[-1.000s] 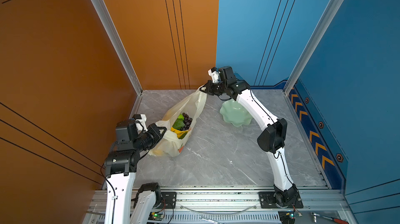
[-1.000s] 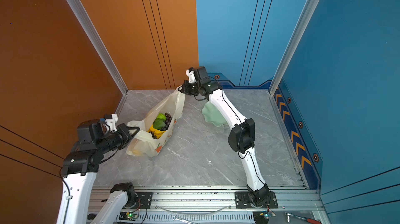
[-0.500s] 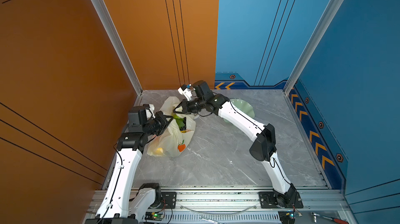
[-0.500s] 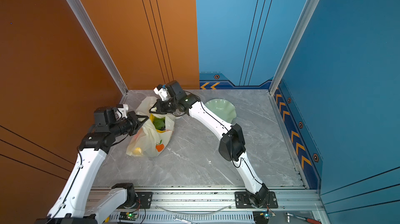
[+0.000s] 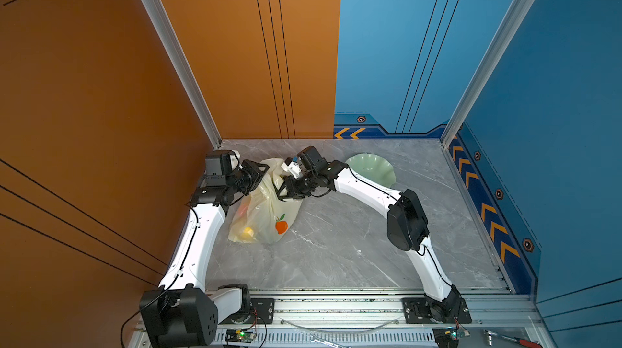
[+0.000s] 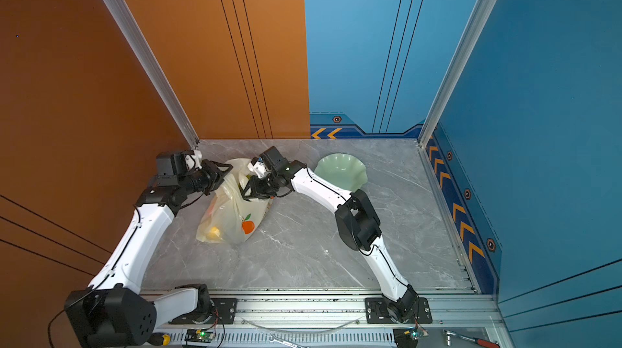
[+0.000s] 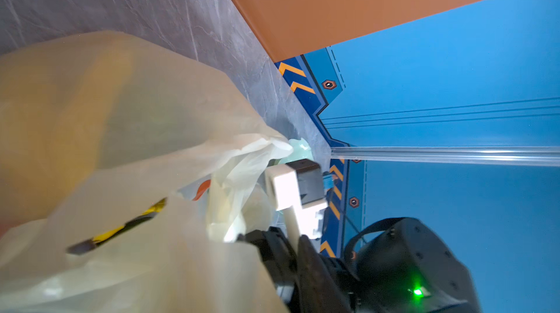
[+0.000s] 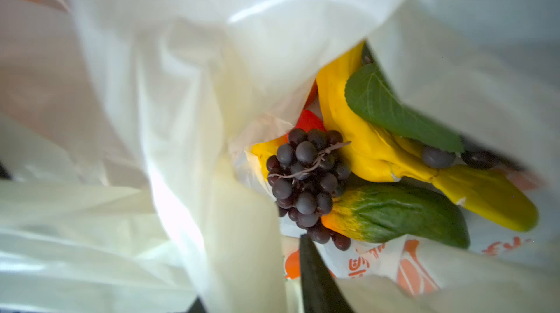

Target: Place the fruits into the plastic bag

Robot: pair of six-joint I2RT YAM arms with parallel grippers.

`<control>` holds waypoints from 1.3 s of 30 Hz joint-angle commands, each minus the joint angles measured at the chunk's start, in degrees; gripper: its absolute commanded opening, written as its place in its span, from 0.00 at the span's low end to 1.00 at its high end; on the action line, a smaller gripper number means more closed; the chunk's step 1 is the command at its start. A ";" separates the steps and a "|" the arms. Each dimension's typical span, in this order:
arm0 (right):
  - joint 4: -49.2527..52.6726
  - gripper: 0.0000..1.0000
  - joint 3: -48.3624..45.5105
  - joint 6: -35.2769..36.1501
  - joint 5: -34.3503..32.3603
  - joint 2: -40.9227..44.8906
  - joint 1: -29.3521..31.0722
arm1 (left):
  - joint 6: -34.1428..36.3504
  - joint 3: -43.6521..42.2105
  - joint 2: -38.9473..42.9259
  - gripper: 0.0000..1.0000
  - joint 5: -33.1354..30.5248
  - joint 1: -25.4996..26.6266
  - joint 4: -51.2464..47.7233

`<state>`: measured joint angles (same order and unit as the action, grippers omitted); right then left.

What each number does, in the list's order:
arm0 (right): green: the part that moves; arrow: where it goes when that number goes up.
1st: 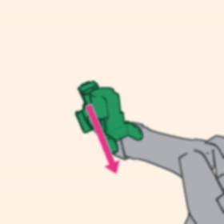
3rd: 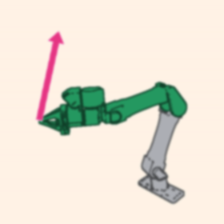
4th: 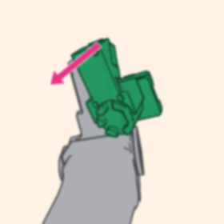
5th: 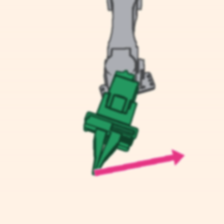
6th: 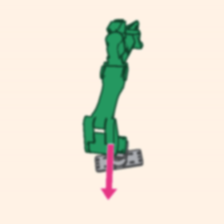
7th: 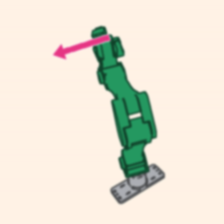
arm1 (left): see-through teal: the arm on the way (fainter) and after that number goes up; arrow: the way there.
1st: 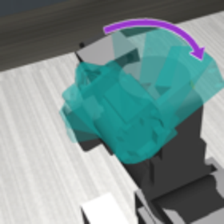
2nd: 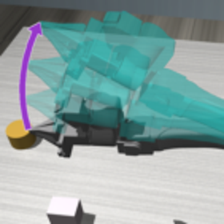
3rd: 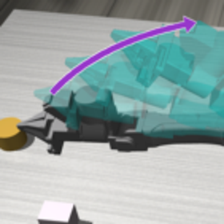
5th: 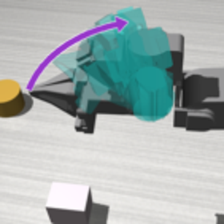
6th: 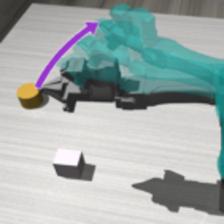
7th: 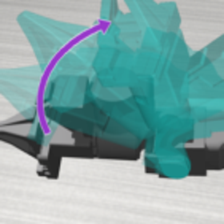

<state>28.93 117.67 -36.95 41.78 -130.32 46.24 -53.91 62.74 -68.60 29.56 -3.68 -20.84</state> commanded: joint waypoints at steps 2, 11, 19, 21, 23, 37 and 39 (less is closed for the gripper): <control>-0.63 0.48 -0.33 0.94 -0.56 6.28 -1.12 | 0.56 2.76 0.09 0.49 -0.47 0.34 0.25; -0.13 0.55 -0.95 0.48 -1.43 11.14 -2.16 | 5.46 13.07 0.69 1.00 -2.75 0.60 -17.26; 3.77 0.60 -0.95 3.06 -4.42 16.29 -3.11 | 10.58 22.16 1.58 0.98 -9.36 1.11 -43.68; 4.46 0.60 -1.29 3.72 -4.88 17.06 -3.41 | 11.55 23.14 2.07 0.98 -9.67 1.13 -47.37; 4.69 0.60 -1.63 3.97 -5.11 17.75 -3.67 | 12.65 23.93 1.99 0.98 -9.62 1.18 -50.77; 7.36 0.72 -3.15 5.97 -8.33 24.16 -4.53 | 16.67 33.24 9.58 0.98 -13.77 0.22 -57.78; 7.37 0.99 -4.42 6.42 -9.86 26.58 -5.21 | 17.56 34.02 12.56 0.98 -14.72 -1.18 -56.10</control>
<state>34.52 114.56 -32.23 34.85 -108.53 42.15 -38.46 94.35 -59.88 17.43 -3.44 -77.36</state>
